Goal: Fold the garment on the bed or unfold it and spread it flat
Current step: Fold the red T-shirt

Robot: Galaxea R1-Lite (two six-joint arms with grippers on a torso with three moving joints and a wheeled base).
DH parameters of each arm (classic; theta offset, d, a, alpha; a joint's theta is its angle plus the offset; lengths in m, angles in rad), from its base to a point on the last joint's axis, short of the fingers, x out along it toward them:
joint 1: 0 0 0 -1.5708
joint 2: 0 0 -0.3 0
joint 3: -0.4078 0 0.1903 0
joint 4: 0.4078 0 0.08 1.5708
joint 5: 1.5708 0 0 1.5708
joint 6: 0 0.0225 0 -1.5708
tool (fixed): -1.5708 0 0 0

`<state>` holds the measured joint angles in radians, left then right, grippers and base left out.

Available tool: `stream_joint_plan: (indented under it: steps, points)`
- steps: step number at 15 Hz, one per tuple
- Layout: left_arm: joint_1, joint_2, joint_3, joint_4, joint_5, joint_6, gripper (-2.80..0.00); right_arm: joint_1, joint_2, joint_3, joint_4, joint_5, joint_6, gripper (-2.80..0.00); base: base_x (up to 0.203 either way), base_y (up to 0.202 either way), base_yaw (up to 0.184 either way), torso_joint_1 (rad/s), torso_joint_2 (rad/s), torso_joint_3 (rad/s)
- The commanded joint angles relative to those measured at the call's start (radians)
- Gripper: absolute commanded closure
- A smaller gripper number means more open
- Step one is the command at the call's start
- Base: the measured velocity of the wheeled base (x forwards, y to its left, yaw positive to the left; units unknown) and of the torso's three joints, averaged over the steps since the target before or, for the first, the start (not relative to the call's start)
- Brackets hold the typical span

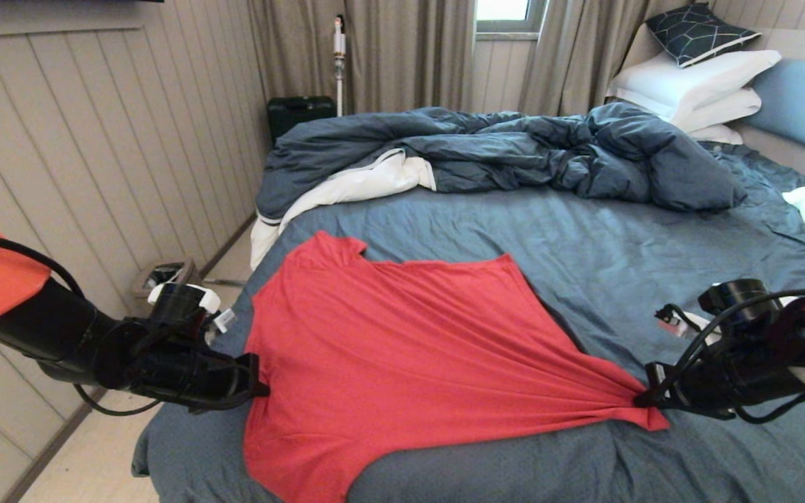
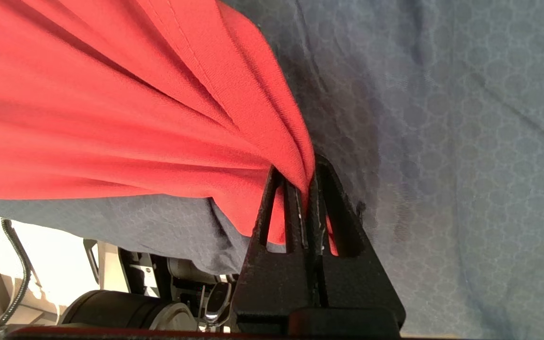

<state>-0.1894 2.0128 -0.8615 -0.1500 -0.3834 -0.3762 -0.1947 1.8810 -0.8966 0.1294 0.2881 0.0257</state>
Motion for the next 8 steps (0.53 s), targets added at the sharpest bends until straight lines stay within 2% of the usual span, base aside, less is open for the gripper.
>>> stream_joint_plan:
  steps: [1, 8]
  points:
    - [0.003, -0.038, 0.013, 0.005, -0.002, -0.003, 0.0, 0.0, -0.025, 0.007, 0.002, 0.002, 0.0, 0.0, 0.0, 0.0, 0.0, 0.0, 0.0, 0.0]
    - [0.014, -0.253, 0.197, 0.049, 0.021, 0.0, 0.0, 0.001, -0.226, 0.127, 0.01, 0.0, -0.012, 0.0, 0.0, 0.0, 0.0, 0.0, 0.0, 0.0]
